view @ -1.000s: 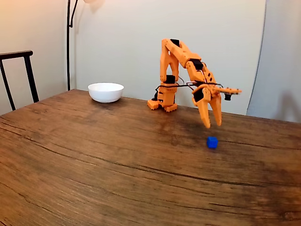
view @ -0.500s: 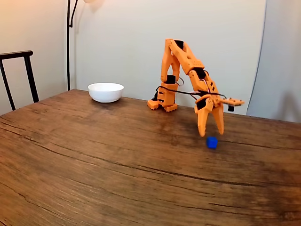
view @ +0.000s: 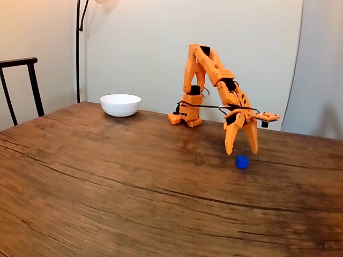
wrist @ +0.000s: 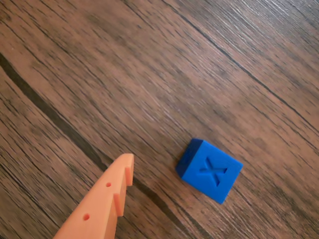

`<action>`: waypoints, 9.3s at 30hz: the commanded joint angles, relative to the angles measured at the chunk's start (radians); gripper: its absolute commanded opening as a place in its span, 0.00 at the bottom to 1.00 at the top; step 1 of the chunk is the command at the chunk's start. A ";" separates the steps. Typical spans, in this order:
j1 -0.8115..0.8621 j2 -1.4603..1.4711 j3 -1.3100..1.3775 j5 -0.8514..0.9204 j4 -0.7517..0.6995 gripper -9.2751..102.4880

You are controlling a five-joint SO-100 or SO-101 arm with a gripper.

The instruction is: Grasp the cube and drop it in the bowl

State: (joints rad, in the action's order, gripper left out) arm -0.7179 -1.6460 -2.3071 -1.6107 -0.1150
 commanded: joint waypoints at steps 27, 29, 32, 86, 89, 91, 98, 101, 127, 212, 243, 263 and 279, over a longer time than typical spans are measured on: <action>0.046 -0.002 -0.020 0.112 0.018 0.55; 0.038 -0.002 0.000 0.120 0.009 0.55; 0.034 0.048 0.031 0.123 0.011 0.55; 0.020 0.241 0.051 0.137 0.005 0.12; 0.023 0.227 0.057 0.127 0.005 0.12; 0.023 0.218 0.067 0.126 0.005 0.12; 0.063 0.025 0.072 0.028 -0.175 0.10; 0.094 -0.106 0.098 -0.025 -0.365 0.10; 0.495 -0.943 0.089 -0.281 -1.183 0.10; 2.278 -0.548 0.195 -0.707 -0.930 0.23; 1.761 -0.951 0.282 -0.635 -1.266 0.11; 1.246 -1.470 -0.083 -0.474 -1.262 0.10; 0.957 -1.674 -0.276 -0.436 -1.253 0.08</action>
State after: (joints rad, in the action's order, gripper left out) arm 0.2853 -3.3165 -2.5848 -2.0632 -1.3883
